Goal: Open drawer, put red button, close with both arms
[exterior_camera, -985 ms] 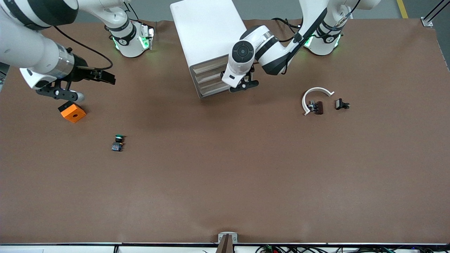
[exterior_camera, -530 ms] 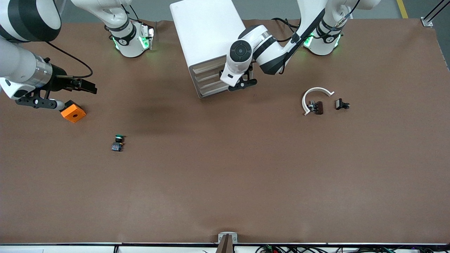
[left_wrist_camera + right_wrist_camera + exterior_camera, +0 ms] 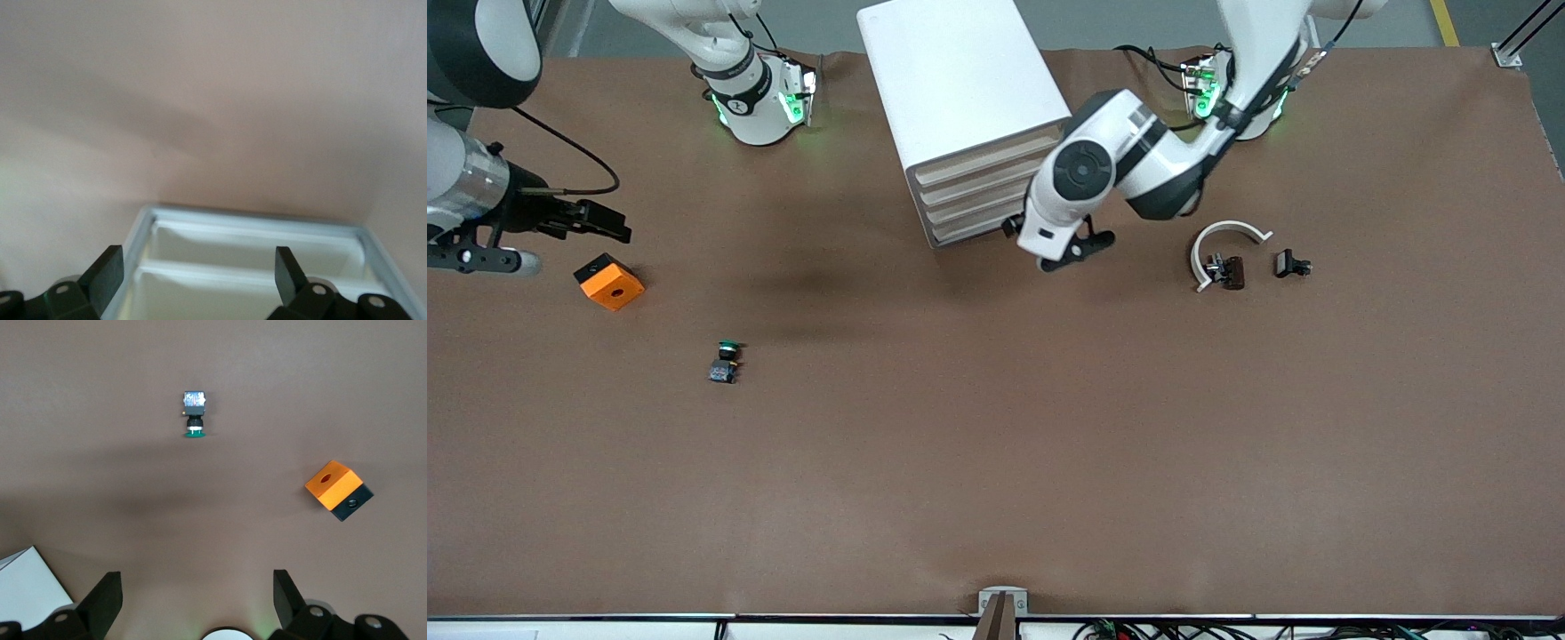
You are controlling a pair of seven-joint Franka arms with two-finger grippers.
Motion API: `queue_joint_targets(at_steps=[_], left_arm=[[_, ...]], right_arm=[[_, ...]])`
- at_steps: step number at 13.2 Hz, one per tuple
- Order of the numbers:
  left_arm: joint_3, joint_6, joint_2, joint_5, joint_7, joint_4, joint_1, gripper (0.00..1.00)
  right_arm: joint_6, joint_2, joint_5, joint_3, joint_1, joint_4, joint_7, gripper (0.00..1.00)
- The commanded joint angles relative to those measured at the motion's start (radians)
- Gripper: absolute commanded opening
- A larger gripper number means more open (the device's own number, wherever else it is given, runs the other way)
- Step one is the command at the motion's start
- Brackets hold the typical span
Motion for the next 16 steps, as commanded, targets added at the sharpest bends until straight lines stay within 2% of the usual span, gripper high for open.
queue_joint_targets(at_steps=[1, 6, 8, 12, 15, 16], left_arm=[[-0.019, -0.070, 0.001, 0.078, -0.012, 0.067, 0.095, 1.00], [-0.021, -0.189, -0.015, 0.242, -0.003, 0.239, 0.262, 1.00], [-0.023, -0.196, -0.046, 0.276, 0.030, 0.259, 0.341, 1.00], [-0.022, -0.198, -0.129, 0.306, 0.122, 0.285, 0.446, 1.00], [-0.019, -0.205, -0.207, 0.303, 0.306, 0.285, 0.511, 1.00], [0.017, -0.205, -0.235, 0.297, 0.377, 0.285, 0.504, 1.00]], right_arm=[[-0.034, -0.045, -0.020, 0.018, -0.015, 0.039, -0.009, 1.00], [-0.153, -0.037, -0.019, 0.022, -0.014, 0.202, 0.001, 1.00], [-0.170, -0.037, -0.017, 0.020, -0.015, 0.253, 0.008, 1.00], [-0.166, -0.033, -0.008, 0.023, -0.009, 0.262, 0.006, 1.00], [-0.171, -0.031, -0.008, 0.018, -0.023, 0.296, 0.008, 1.00], [-0.172, -0.031, -0.008, 0.020, -0.022, 0.296, 0.008, 1.00]])
